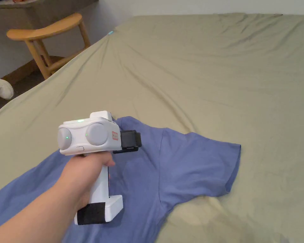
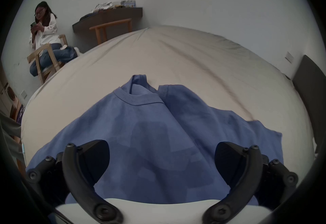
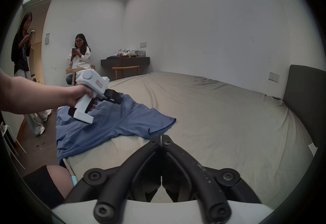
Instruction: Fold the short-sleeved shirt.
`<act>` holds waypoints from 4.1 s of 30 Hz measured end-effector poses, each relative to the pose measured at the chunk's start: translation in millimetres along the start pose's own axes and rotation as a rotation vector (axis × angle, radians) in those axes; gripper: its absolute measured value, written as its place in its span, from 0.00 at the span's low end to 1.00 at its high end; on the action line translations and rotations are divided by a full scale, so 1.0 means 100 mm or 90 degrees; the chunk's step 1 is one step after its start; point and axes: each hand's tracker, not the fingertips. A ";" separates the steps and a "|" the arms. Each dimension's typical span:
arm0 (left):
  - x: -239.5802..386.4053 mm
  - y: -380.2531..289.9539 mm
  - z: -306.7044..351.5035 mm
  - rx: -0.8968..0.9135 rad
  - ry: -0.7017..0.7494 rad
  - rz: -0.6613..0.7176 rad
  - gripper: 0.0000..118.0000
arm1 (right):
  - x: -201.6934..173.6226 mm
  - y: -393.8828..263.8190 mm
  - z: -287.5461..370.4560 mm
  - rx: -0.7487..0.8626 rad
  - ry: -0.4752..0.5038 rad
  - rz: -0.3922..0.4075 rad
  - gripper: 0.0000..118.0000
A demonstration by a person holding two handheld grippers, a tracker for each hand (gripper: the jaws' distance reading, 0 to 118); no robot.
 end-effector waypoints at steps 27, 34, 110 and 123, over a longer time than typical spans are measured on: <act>0.93 -0.17 1.82 0.301 -0.049 -0.169 0.00 | 0.66 0.00 1.28 0.059 -0.100 -0.037 0.01; 2.47 -0.49 2.90 0.376 -0.271 -0.281 0.00 | 1.09 -0.23 2.26 0.080 -0.212 -0.068 0.01; 1.98 -1.10 0.28 0.086 -0.128 -0.275 0.86 | 1.00 -0.64 1.67 -0.047 -0.201 -0.073 0.01; 2.02 -1.30 0.86 0.142 -0.219 -0.272 0.03 | 1.16 -0.68 1.95 -0.026 -0.225 -0.107 0.01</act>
